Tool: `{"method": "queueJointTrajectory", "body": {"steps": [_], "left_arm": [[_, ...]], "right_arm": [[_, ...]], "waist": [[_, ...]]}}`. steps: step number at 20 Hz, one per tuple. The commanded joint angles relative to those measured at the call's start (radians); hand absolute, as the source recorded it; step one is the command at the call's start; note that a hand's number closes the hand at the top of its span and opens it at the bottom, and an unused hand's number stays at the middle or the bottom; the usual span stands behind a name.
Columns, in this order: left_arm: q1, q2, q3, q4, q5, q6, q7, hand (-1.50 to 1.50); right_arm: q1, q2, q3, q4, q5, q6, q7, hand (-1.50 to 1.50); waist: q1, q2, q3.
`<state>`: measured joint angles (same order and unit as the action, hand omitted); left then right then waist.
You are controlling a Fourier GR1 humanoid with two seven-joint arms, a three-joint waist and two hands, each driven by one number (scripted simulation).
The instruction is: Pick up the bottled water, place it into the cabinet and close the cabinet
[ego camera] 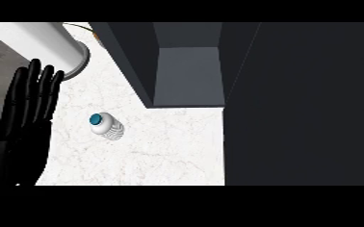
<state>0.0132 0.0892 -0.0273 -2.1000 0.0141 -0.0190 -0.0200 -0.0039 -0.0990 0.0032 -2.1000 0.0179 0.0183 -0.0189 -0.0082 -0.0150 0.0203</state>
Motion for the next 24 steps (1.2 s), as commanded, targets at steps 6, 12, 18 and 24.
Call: {"method": "queueJointTrajectory", "body": {"steps": [6,12,18,24], "left_arm": [[0.002,0.007,-0.111,-0.003,0.046,-0.134,-0.075,-1.5],[0.204,-0.05,-0.041,0.069,0.316,-0.097,0.172,-1.5],[0.298,0.001,-0.006,-0.045,0.403,-0.154,0.237,-1.5],[0.419,-0.023,-0.022,-0.113,0.401,-0.196,0.194,-1.5]], "right_arm": [[0.18,0.012,0.06,-0.225,0.063,-0.002,0.034,-1.5],[0.332,0.098,0.162,-0.133,-0.26,0.029,0.157,-1.5],[0.377,0.074,0.099,-0.123,-0.305,0.083,0.111,-1.5],[0.408,0.092,0.171,-0.163,-0.256,0.061,0.114,-1.5]], "waist": [[-0.005,0.011,-0.021],[0.004,0.012,-0.02],[0.01,0.013,-0.02],[0.012,0.013,-0.02]]}}
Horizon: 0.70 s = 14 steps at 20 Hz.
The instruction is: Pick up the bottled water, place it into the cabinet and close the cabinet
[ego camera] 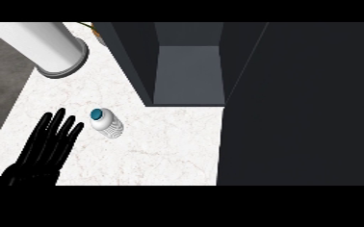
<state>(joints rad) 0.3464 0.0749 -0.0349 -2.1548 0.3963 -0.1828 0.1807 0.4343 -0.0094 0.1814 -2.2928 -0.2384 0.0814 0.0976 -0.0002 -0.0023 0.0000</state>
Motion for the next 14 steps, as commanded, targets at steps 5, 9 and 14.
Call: {"method": "queueJointTrajectory", "body": {"steps": [5,9,14], "left_arm": [[0.085,0.006,0.063,0.027,0.022,-0.086,-0.076,-1.5],[0.104,0.02,0.093,-0.026,0.05,-0.086,-0.041,-1.5],[0.059,0.024,0.164,0.126,0.059,-0.155,-0.136,-1.5]], "right_arm": [[0.183,0.007,0.065,-0.02,0.026,0.063,-0.127,-1.5],[0.144,0.008,0.126,-0.029,0.093,0.004,-0.103,-1.5],[0.153,-0.014,0.048,0.025,0.03,0.075,-0.169,-1.5]], "waist": [[-0.005,-0.001,0.0],[0.0,0.0,0.0],[-0.003,0.001,0.0]]}}
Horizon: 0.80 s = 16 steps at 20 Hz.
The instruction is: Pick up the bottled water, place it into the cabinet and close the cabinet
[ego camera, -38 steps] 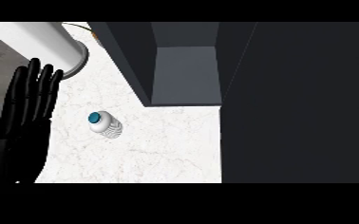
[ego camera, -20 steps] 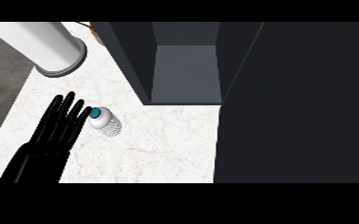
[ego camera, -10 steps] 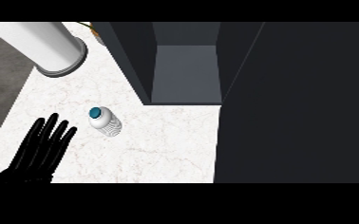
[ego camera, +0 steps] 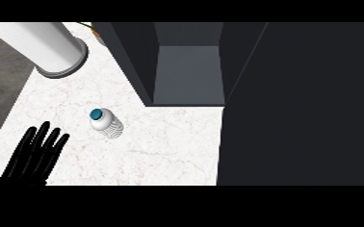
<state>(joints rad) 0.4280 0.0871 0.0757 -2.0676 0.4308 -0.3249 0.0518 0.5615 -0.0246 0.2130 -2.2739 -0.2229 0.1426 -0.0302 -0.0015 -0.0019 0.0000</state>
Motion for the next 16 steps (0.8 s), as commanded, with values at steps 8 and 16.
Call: {"method": "queueJointTrajectory", "body": {"steps": [8,16], "left_arm": [[-0.147,0.023,0.141,0.216,0.002,-0.019,-0.072,-1.5],[-0.21,0.059,0.187,0.445,-0.121,-0.086,-0.23,-1.5]], "right_arm": [[-0.017,-0.016,0.012,0.013,0.002,-0.004,-0.029,-1.5],[0.058,-0.029,0.043,0.014,0.021,0.016,-0.099,-1.5]], "waist": [[-0.003,0.002,0.0],[-0.005,0.001,0.0]]}}
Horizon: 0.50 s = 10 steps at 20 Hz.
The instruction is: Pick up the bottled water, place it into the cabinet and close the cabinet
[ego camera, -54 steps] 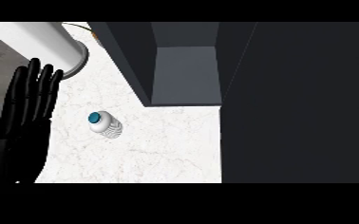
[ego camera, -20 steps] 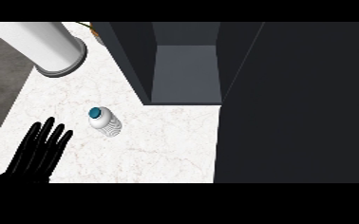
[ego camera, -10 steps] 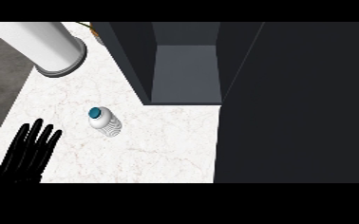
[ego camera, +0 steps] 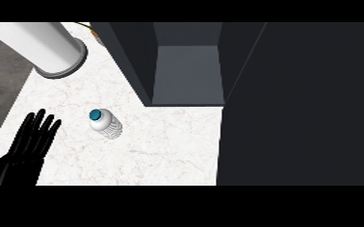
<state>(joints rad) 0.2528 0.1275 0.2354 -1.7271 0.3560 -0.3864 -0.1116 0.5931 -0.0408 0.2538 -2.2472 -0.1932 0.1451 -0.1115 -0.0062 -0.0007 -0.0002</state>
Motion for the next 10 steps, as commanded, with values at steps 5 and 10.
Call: {"method": "queueJointTrajectory", "body": {"steps": [5,10], "left_arm": [[-0.152,0.068,0.047,0.294,-0.062,-0.059,-0.103,-1.5],[-0.201,0.065,0.033,0.432,-0.15,-0.041,-0.192,-1.5]], "right_arm": [[0.018,-0.052,-0.048,-0.001,-0.058,0.046,-0.022,-1.5],[0.051,-0.064,-0.055,-0.004,-0.074,0.052,-0.047,-1.5]], "waist": [[-0.001,0.0,0.0],[-0.001,0.0,0.0]]}}
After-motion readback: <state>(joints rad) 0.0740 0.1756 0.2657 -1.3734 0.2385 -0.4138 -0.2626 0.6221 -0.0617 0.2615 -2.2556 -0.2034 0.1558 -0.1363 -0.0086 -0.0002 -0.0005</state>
